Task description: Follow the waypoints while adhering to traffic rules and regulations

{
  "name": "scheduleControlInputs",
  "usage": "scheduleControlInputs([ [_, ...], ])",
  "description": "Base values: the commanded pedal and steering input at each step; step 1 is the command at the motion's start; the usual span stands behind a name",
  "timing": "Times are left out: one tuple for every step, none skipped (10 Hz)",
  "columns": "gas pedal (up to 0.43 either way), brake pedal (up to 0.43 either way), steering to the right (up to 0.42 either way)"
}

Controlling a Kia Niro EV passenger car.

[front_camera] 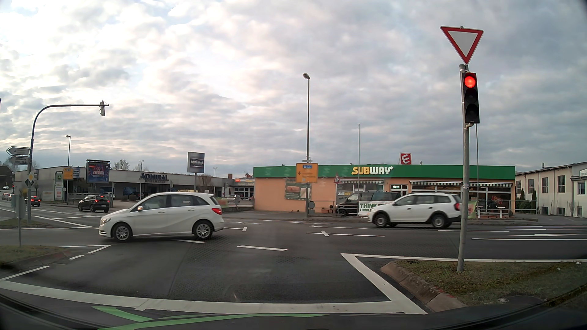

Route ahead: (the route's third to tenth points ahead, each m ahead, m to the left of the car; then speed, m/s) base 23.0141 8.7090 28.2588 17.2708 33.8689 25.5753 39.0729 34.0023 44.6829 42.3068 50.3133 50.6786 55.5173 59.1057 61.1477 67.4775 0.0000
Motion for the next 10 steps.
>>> scheduleControlInputs([
  [0.000,0.329,0.048],
  [0.000,0.329,0.048],
  [0.000,0.329,0.048],
  [0.000,0.329,0.048],
  [0.000,0.323,0.048],
  [0.000,0.329,0.048],
  [0.000,0.329,0.048],
  [0.000,0.329,0.048],
  [0.000,0.329,0.048],
  [0.000,0.329,0.048],
])
